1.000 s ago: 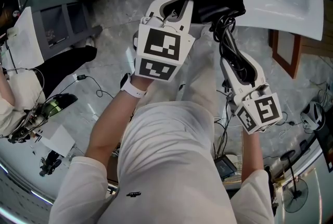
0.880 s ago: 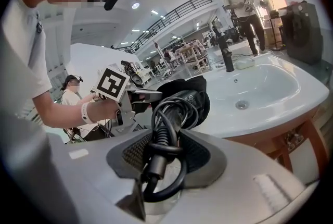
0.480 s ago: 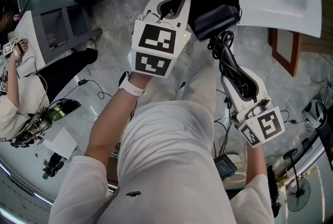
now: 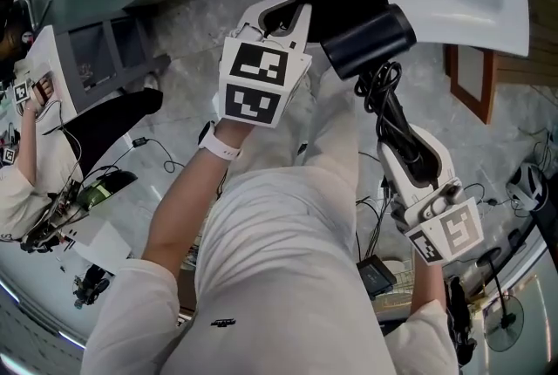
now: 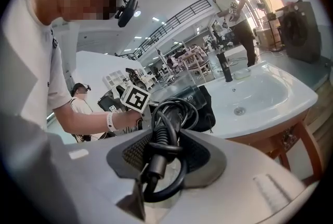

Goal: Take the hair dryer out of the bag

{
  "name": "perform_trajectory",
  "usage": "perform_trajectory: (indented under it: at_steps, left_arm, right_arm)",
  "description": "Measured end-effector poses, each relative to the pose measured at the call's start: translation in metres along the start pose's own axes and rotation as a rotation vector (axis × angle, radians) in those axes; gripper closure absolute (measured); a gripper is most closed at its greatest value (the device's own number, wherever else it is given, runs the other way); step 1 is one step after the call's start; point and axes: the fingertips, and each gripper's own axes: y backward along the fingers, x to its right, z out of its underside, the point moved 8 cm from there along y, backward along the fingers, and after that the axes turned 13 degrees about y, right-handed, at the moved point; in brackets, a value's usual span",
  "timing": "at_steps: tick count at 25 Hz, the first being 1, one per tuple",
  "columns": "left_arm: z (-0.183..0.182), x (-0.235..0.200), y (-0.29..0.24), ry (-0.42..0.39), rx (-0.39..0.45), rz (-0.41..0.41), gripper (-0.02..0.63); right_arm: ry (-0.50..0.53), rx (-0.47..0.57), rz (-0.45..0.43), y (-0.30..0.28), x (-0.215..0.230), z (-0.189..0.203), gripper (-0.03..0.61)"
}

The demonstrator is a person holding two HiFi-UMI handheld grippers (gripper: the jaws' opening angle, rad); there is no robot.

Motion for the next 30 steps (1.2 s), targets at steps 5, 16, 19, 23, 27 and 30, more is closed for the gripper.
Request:
perform_trajectory:
  at_steps: [5,16,19,23,27,30]
  left_arm:
    - [0.01,0.001,0.001,-0.019,-0.033,-0.008,0.594]
    - [0.026,0.011,0.001,-0.056,-0.119,0.047,0.476]
    - [0.032,0.013,0.009,-0.056,-0.123,0.062,0.456]
    - [0.03,0.017,0.02,-0.053,-0.116,0.082,0.421]
    - [0.025,0.021,0.037,-0.04,-0.087,0.087,0.423]
    - [0.022,0.022,0.052,-0.028,-0.063,0.083,0.53]
  right_arm:
    - [-0.025,0.043,0.042,0.012,-0.003,-0.011,0.411]
    - [-0.085,0.153,0.122,0.018,0.001,-0.038,0.411]
    - [-0.109,0.186,0.151,0.017,0.0,-0.043,0.411]
    - [-0.128,0.225,0.186,0.016,-0.001,-0.055,0.411]
    - [-0.126,0.247,0.209,0.018,-0.004,-0.065,0.411]
    - [-0.116,0.264,0.22,0.017,-0.006,-0.07,0.411]
